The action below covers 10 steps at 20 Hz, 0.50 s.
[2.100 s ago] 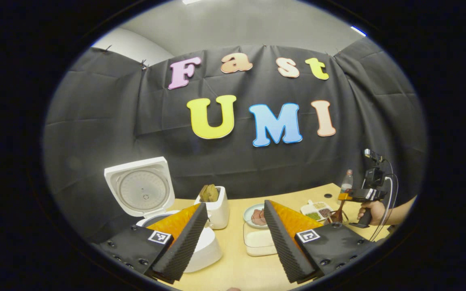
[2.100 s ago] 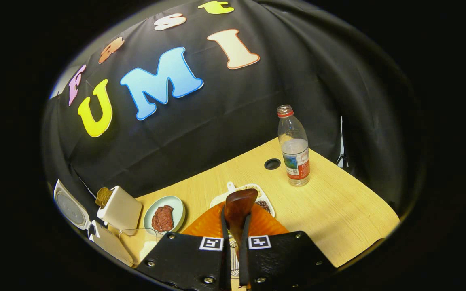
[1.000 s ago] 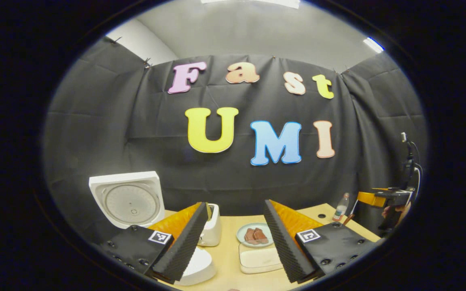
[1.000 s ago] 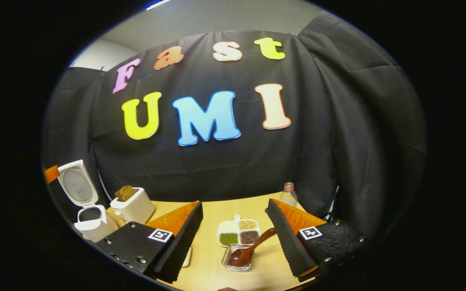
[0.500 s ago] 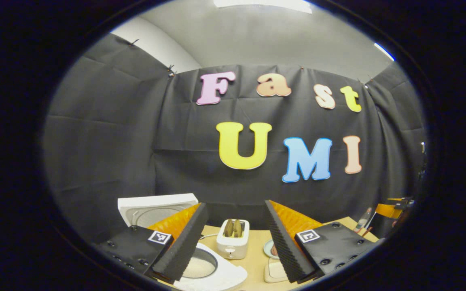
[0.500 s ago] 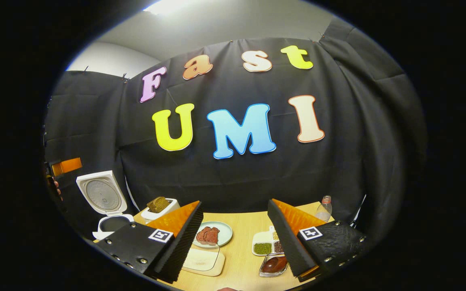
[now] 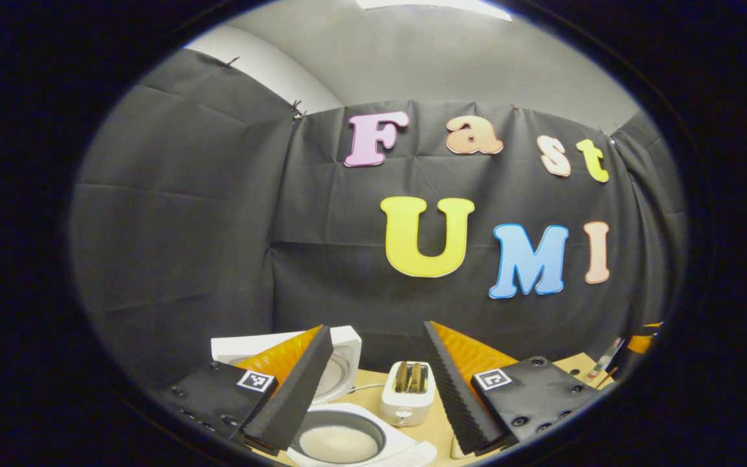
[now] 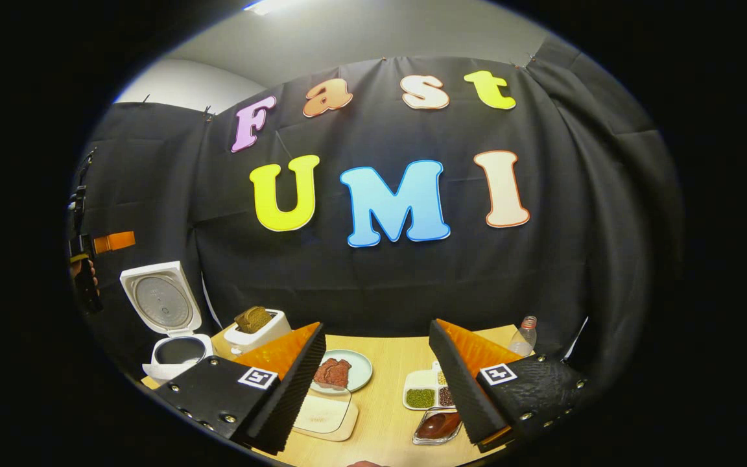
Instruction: Close the left gripper, press the button to open the rice cooker; take a wooden spoon from the chopstick holder with the right hand, scoop a spoonful of rice and pour it into the rice cooker, then put the wooden spoon back into the chopstick holder.
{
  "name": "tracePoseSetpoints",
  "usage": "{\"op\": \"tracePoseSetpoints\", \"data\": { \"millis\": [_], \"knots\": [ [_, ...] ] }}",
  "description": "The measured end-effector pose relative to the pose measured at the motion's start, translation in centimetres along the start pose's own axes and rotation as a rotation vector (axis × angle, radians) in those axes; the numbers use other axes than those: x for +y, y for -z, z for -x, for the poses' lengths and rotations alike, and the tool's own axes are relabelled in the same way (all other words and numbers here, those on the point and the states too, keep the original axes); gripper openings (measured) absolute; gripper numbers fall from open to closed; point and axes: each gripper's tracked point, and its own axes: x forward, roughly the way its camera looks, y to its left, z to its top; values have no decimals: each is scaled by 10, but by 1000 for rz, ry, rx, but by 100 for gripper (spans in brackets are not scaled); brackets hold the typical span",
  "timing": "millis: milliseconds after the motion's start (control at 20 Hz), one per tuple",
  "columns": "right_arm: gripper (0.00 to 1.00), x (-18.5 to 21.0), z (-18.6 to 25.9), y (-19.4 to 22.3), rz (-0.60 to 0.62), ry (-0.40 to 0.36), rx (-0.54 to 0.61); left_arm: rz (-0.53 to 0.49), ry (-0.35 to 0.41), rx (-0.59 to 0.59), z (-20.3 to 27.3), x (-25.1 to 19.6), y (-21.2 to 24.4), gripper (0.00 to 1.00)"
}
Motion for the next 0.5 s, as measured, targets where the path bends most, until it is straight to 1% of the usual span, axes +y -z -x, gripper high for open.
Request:
{"op": "tracePoseSetpoints", "data": {
  "millis": [100, 200, 500],
  "knots": [
    [98, -1, -4, 2, 7, 9, 8, -4, -7, 1, -14, 13, -2, 96],
    [98, -1, -8, 6, 13, 17, 20, 4, -31, -16, -30, 29, -9, 96],
    [98, -2, -21, 19, 21, 43, 60, 39, -109, 35, -87, 83, 15, 96]
  ]
}}
